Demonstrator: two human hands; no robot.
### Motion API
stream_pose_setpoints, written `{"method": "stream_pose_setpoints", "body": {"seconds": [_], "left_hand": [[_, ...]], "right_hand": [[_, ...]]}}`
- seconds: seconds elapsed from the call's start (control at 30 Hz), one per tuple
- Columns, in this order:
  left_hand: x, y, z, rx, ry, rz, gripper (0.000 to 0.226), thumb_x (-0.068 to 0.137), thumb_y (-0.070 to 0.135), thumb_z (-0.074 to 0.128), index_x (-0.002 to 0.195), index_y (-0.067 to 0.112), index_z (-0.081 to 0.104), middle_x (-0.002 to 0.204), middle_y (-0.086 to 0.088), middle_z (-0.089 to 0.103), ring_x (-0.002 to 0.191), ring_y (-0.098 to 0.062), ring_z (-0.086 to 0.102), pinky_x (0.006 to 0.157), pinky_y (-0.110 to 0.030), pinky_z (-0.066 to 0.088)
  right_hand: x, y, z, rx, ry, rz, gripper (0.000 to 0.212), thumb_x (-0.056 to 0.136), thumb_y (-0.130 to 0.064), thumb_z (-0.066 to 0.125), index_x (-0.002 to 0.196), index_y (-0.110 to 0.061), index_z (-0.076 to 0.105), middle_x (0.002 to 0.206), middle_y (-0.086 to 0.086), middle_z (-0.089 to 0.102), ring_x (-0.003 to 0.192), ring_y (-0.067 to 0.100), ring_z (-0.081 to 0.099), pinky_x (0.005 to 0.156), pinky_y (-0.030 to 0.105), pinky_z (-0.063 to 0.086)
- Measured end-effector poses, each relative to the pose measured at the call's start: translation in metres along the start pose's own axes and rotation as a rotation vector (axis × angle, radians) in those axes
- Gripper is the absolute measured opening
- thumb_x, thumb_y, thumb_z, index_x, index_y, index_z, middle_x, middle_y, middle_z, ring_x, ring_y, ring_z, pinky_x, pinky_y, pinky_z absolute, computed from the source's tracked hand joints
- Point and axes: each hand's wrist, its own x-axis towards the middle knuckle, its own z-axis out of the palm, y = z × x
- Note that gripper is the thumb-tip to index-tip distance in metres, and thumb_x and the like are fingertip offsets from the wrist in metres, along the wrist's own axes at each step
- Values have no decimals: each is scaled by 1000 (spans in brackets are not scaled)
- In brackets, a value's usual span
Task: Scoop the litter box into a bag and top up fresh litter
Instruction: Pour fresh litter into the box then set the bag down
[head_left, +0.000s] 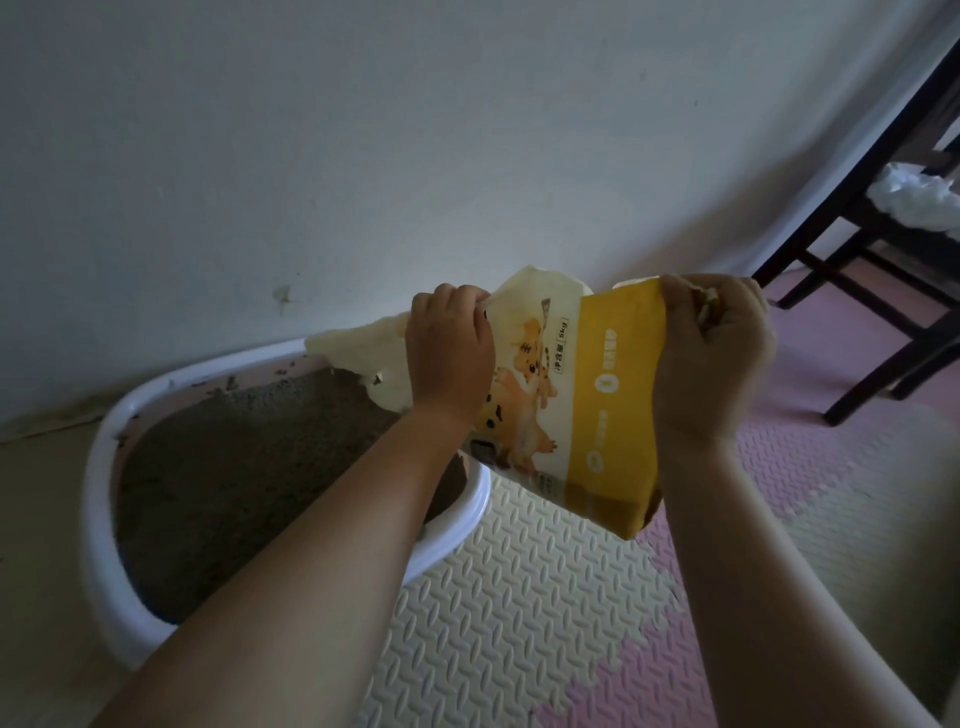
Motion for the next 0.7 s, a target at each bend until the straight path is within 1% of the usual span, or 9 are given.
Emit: {"method": "stream_pose_setpoints", "body": {"seconds": [0.13,0.27,0.37,0.5,0.7], "left_hand": [[-1,0,3,12,-6,-7,21,96,14,41,99,12,62,95,-3,60,92,-21,46,78,-34,42],[-1,-4,3,5,23,-34,20,96,13,41,98,12,60,94,-3,58,89,-18,42,76,-32,38],[-5,-4,6,-7,30,-39,20,96,15,40,98,12,60,93,-4,57,87,-16,39,76,-31,37],[-11,-3,12,26,34,-6,18,94,15,43,101,12,59,95,-4,57,88,-21,44,77,-31,37],[-12,-2,12,23,19,13,23,92,7,46,109,12,60,102,-7,58,97,-25,46,80,-29,36]], "right_hand": [[-1,-4,-2,-9,4,-17,13,87,-23,62,79,-13,63,79,0,55,67,-7,45,64,5,33],[1,-11,-5,-11,-3,-36,13,87,-24,62,80,-14,63,80,-2,55,67,-5,45,63,8,36],[2,-16,-6,-20,7,-57,15,86,-25,62,81,-11,65,80,-1,56,67,-7,45,64,7,36],[2,-17,-6,-35,9,-67,18,86,-27,62,81,-10,66,80,-2,56,67,-8,46,65,5,34],[1,-23,-3,-40,9,-101,18,87,-27,62,80,-10,66,79,-3,54,68,-10,46,63,5,33]]}}
